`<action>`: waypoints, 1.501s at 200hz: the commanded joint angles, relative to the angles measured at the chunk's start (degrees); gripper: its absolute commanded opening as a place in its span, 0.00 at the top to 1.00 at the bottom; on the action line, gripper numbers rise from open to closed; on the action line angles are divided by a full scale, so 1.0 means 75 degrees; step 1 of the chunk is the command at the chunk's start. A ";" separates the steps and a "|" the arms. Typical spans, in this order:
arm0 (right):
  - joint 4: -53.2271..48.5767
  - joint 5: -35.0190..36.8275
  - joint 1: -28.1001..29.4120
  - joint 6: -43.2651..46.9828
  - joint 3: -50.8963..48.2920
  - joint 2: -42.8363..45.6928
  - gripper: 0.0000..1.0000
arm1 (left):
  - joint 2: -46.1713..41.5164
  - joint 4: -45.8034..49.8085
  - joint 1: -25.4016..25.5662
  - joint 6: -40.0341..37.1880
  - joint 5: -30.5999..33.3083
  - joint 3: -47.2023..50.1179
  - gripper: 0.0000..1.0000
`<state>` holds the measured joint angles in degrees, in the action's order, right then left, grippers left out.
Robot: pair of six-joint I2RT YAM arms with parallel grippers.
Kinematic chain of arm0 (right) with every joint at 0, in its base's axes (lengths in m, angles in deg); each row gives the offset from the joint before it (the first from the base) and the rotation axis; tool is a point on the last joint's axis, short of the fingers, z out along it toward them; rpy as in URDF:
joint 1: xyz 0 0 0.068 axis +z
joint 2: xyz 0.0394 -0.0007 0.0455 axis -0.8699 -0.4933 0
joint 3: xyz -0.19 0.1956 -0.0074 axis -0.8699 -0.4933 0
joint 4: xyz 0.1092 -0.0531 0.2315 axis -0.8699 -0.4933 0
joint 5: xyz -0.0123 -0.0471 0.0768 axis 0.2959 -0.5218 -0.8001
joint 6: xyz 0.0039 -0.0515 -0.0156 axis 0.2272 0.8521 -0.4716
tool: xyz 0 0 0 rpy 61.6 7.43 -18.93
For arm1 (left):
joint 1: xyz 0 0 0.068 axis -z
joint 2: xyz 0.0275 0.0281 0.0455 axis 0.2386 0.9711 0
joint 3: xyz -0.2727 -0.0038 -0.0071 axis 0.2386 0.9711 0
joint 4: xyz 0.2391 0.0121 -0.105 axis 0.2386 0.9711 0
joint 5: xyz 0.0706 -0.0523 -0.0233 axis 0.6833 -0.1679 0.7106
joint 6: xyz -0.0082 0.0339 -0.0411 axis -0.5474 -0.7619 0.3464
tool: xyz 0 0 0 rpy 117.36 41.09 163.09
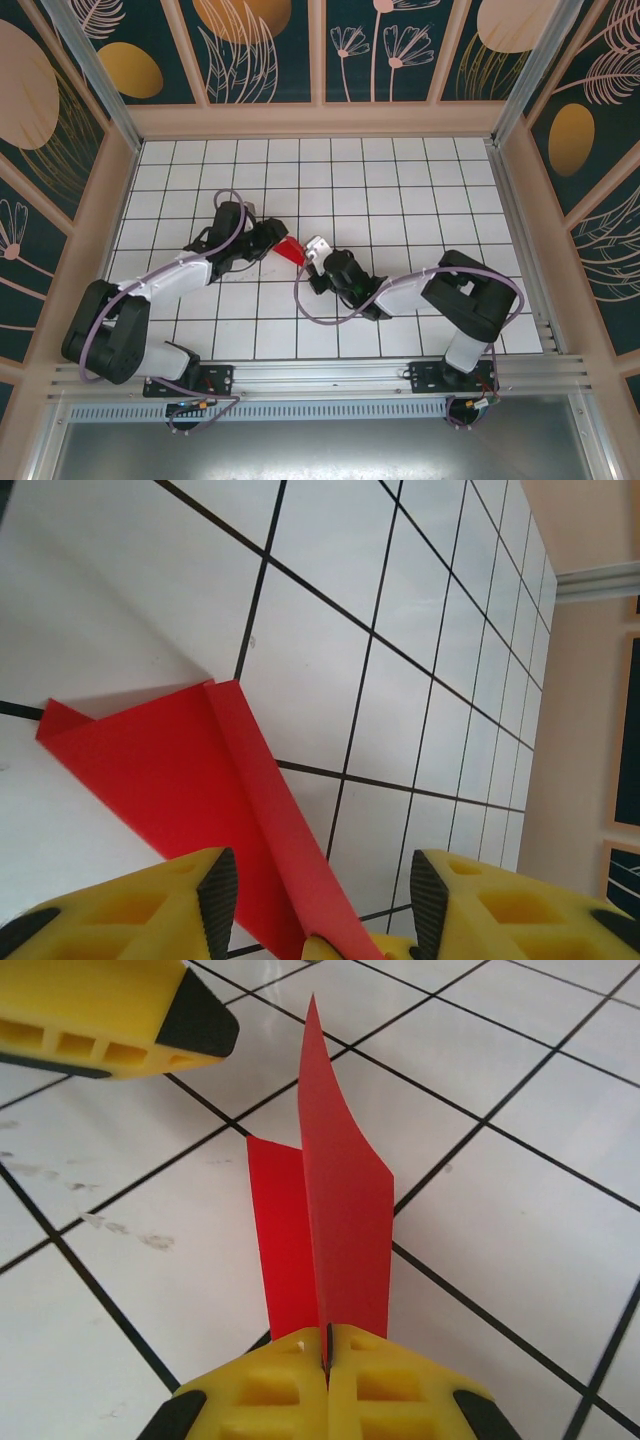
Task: Fold a paper plane with a square sheet of paper (pick it up from the middle)
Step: Fold the wing for the fifth time at the center of the table.
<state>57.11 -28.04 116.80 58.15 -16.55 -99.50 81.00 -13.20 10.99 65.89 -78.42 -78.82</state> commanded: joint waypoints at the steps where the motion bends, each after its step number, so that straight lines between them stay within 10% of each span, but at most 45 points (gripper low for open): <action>1: -0.0041 -0.1199 -0.0239 -0.0729 -0.0126 0.0173 1.00 | -0.0244 -0.0452 -0.0002 -0.0108 -0.0066 0.0445 0.48; 300: 0.1459 -0.5737 -0.1981 -0.4488 0.0277 -0.1479 1.00 | 0.1407 -0.5055 0.0545 0.0101 -0.1997 0.1990 0.70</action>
<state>65.22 -68.27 102.40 26.13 -16.27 -109.51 90.31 -47.76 14.84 67.42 -92.11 -62.63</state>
